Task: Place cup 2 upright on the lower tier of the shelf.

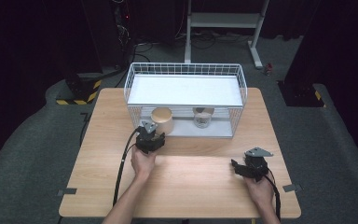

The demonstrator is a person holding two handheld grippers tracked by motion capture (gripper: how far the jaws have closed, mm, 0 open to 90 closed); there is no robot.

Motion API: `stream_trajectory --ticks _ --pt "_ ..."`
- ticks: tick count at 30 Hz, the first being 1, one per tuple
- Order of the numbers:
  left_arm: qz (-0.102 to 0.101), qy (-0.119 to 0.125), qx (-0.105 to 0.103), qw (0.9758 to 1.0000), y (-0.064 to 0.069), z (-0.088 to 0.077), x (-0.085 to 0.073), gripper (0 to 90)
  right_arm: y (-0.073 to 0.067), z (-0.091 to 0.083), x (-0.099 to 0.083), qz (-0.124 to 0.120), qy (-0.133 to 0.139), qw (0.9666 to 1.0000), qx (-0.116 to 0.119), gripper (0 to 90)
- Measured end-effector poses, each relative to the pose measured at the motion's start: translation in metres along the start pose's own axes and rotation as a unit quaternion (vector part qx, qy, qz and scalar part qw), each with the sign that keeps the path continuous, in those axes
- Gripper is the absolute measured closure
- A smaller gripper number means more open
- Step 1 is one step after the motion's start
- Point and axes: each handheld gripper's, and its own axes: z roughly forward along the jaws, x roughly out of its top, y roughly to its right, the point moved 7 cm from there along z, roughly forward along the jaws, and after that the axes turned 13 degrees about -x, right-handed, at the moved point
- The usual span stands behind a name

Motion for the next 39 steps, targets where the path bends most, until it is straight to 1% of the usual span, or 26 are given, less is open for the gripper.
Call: stream_trajectory --ticks 3,4,7,10,13,14,15,17,18,20,21,24,27,29,33,34,35,36,37,39 --pt "0.0 0.0 0.002 1.0 -0.002 0.002 0.003 50.1 0.0 0.0 0.0 0.0 0.0 1.0 0.0 31.4" --pt "-0.009 0.008 0.001 0.9999 -0.004 0.004 0.004 50.4 0.0 0.0 0.0 0.0 0.0 1.0 0.0 31.5" --pt "-0.012 0.005 0.004 0.9999 -0.006 0.006 0.003 50.8 0.0 0.0 0.0 0.002 -0.001 1.0 0.0 31.4" --pt "-0.016 0.004 0.002 0.9999 -0.006 0.007 0.002 50.7 0.0 0.0 0.0 0.002 -0.002 1.0 0.001 31.5" --pt "-0.019 0.008 0.009 0.9997 -0.007 0.011 0.003 50.8 0.0 0.0 0.0 0.0 0.0 1.0 0.001 31.4" --pt "-0.019 0.008 0.012 0.9997 -0.008 0.011 0.003 50.8 0.0 0.0 0.0 0.0 0.0 1.0 0.0 31.5" --pt "-0.014 -0.001 0.013 0.9998 -0.008 0.012 0.003 50.6 0.0 0.0 0.0 0.0 0.0 1.0 0.0 31.4" --pt "-0.016 -0.001 0.014 0.9998 -0.008 0.014 0.005 49.6 0.0 0.0 0.0 0.0 0.0 1.0 0.0 31.4" --pt "-0.013 -0.005 0.011 0.9998 -0.008 0.015 0.006 49.6 0.0 0.0 0.0 0.0 0.0 1.0 0.0 31.4" --pt "-0.016 -0.004 0.013 0.9998 -0.008 0.016 0.008 49.7 0.0 0.0 0.0 -0.001 0.0 1.0 -0.001 31.4" --pt "-0.012 -0.008 0.015 0.9998 -0.009 0.018 0.009 49.7 0.0 0.0 0.0 0.0 0.0 1.0 0.0 31.4" --pt "-0.021 -0.002 0.008 0.9997 -0.008 0.02 0.01 49.8 -0.001 0.0 0.0 0.001 -0.002 1.0 0.001 31.4" --pt "-0.023 -0.003 0.006 0.9997 -0.008 0.022 0.01 50.0 -0.001 0.0 0.0 0.001 -0.001 1.0 0.0 31.4" --pt "-0.02 -0.008 0.003 0.9998 -0.008 0.026 0.012 50.0 -0.001 0.0 0.0 0.001 -0.001 1.0 0.0 31.4" --pt "-0.018 -0.012 0.002 0.9998 -0.008 0.03 0.016 50.2 -0.001 -0.001 0.0 0.001 -0.001 1.0 0.0 31.4" --pt "-0.024 -0.007 0.0 0.9997 -0.008 0.031 0.018 50.2 -0.001 -0.001 -0.001 0.002 -0.001 1.0 0.0 31.4" --pt "-0.026 -0.007 -0.003 0.9996 -0.01 0.031 0.018 50.7 0.0 -0.001 -0.001 0.001 -0.001 1.0 0.0 31.3" --pt "-0.034 -0.01 -0.006 0.9994 -0.01 0.033 0.018 50.7 0.0 -0.001 -0.001 0.001 -0.001 1.0 0.0 31.3" --pt "-0.034 -0.01 -0.006 0.9994 -0.01 0.033 0.018 50.7 0.0 -0.001 -0.001 0.001 -0.001 1.0 0.0 31.3" --pt "-0.028 -0.019 0.0 0.9994 -0.012 0.036 0.017 50.6 0.0 -0.001 -0.001 0.001 -0.001 1.0 0.001 31.4"
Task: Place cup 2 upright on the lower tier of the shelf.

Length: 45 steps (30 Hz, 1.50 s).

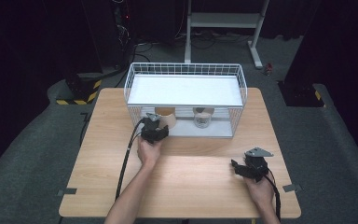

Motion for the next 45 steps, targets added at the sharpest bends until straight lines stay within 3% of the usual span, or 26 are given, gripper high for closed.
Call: stream_trajectory --ticks 13,27,30,45 --pt "0.0 0.002 -0.012 0.9999 0.0 0.001 0.005 46.8 0.0 0.0 0.0 0.0 0.0 1.0 0.0 31.3" --pt "0.012 0.024 -0.048 0.9985 0.009 -0.025 0.0 35.7 0.001 0.0 0.0 -0.002 0.001 1.0 0.002 31.2" --pt "0.006 0.03 -0.056 0.998 0.01 -0.031 -0.001 34.1 0.001 0.001 0.0 -0.003 0.001 1.0 0.002 31.2" --pt "0.017 0.037 -0.072 0.9966 0.009 -0.066 -0.012 31.1 0.001 0.0 0.0 0.0 0.0 1.0 0.002 31.2"
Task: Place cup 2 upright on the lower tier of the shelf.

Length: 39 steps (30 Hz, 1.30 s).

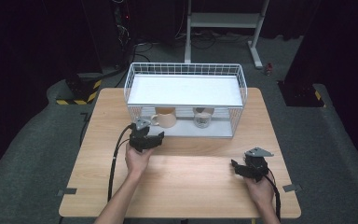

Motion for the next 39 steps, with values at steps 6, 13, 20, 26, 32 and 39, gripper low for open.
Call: stream_trajectory --ticks 6,13,20,26,32,39 --pt "0.003 -0.001 -0.004 1.0 0.004 -0.009 -0.008 30.9 0.0 0.0 0.0 -0.001 0.0 1.0 0.0 31.2" --pt "0.011 0.003 -0.001 0.9999 0.008 -0.026 -0.015 30.7 0.0 0.0 0.0 -0.002 0.001 1.0 -0.001 31.3" --pt "0.006 0.004 -0.002 1.0 0.01 -0.038 -0.032 30.5 0.0 0.0 0.0 -0.002 0.0 1.0 0.002 31.3" --pt "0.012 0.005 0.001 0.9999 0.01 -0.045 -0.043 30.4 -0.001 0.0 0.0 -0.001 -0.001 1.0 0.002 31.3" --pt "0.007 0.011 0.003 0.9999 0.01 -0.053 -0.056 30.2 -0.001 0.0 0.0 0.0 -0.001 1.0 0.002 31.2" --pt "0.005 0.006 0.007 0.9999 0.008 -0.057 -0.068 29.7 -0.001 0.0 0.0 0.0 -0.001 1.0 0.002 31.2"
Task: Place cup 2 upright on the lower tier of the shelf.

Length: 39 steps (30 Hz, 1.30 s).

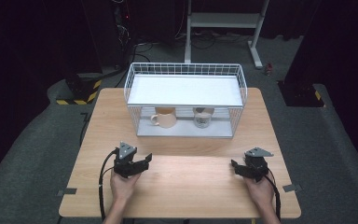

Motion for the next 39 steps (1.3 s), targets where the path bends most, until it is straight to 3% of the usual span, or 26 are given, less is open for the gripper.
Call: stream_trajectory --ticks 7,11,18,19,26,31,33,39 --pt "0.004 -0.019 0.009 0.9998 -0.004 0.003 -0.012 28.9 0.0 0.0 0.0 0.001 -0.001 1.0 -0.001 31.2" --pt "0.02 -0.037 0.024 0.9988 -0.004 0.006 -0.023 28.7 0.0 0.0 0.0 0.002 -0.001 1.0 -0.001 31.2" --pt "0.017 -0.055 0.026 0.998 -0.007 0.012 -0.033 28.3 -0.001 0.0 0.0 0.002 -0.001 1.0 -0.002 31.2" --pt "0.02 -0.067 0.033 0.997 -0.009 0.014 -0.036 28.1 -0.001 0.0 0.0 0.002 -0.001 1.0 -0.002 31.2" --pt "0.032 -0.083 0.046 0.9949 -0.013 0.019 -0.04 27.9 0.0 0.0 0.0 0.002 0.0 1.0 -0.001 31.2" --pt "0.03 -0.076 0.044 0.9957 -0.015 0.021 -0.039 26.2 0.0 0.0 0.0 0.002 0.0 1.0 -0.001 31.2" --pt "0.011 -0.071 0.035 0.9968 -0.018 0.023 -0.039 25.3 0.0 0.0 0.0 0.002 0.0 1.0 -0.001 31.1" --pt "0.012 -0.072 0.036 0.9967 -0.017 0.023 -0.04 24.8 0.0 0.0 0.0 0.001 0.0 1.0 -0.001 31.0"
